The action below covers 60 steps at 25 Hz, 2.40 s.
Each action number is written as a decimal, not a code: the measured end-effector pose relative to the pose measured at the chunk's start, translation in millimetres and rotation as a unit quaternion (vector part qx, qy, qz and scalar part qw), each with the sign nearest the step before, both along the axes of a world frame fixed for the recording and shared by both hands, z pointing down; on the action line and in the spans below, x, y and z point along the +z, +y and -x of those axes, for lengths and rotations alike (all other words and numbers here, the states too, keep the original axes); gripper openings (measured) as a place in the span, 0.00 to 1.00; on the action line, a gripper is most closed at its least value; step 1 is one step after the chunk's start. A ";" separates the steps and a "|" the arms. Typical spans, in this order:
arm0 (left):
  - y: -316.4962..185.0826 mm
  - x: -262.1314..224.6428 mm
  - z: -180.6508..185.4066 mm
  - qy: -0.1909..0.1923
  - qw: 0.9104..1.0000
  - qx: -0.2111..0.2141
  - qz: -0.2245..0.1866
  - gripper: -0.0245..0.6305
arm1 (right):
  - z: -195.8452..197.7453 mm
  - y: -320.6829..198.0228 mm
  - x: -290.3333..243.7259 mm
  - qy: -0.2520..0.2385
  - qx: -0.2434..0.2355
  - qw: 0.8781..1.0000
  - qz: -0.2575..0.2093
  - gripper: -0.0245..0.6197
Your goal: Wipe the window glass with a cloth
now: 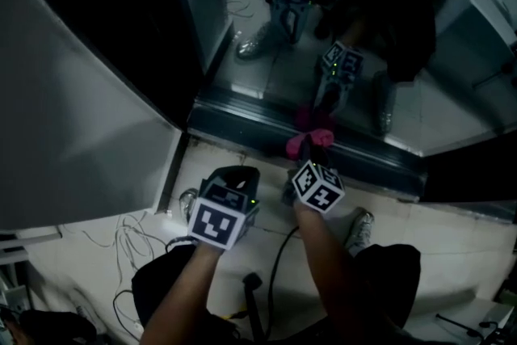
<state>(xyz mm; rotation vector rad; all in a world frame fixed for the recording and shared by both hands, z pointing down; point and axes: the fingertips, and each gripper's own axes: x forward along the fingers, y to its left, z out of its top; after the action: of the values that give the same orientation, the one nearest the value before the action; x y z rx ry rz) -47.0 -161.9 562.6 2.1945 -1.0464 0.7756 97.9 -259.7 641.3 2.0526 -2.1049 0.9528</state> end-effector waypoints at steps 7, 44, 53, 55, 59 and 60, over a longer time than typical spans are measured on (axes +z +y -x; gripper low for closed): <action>3.1 -7.2 41.4 -0.005 1.000 -0.023 -0.006 0.04 | 58.1 -13.9 7.1 -0.002 -0.045 0.999 0.008 0.14; 35.3 -6.7 172.5 -0.004 0.991 -0.132 0.000 0.04 | 294.0 -60.5 -16.7 -0.018 -0.234 0.971 -0.046 0.14; 16.6 -28.7 179.9 -0.014 0.989 -0.141 -0.047 0.04 | 287.8 -38.4 -66.9 -0.028 -0.293 0.951 -0.093 0.14; 14.9 -39.4 182.9 -0.016 0.988 -0.142 -0.064 0.04 | 281.4 -27.0 -89.4 -0.031 -0.306 0.945 -0.112 0.14; -0.2 -78.8 181.1 0.009 0.980 -0.161 -0.119 0.04 | 266.1 -13.5 -138.9 -0.046 -0.325 0.933 -0.149 0.14; -3.8 -88.2 177.4 0.015 0.979 -0.161 -0.128 0.04 | 260.9 -10.3 -150.6 -0.051 -0.326 0.931 -0.156 0.14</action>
<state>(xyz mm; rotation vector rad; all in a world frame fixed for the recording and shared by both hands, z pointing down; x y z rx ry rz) -224.4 -165.8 474.5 2.1550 -1.5093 0.4817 -163.0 -270.0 490.6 1.2186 -2.8516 0.6550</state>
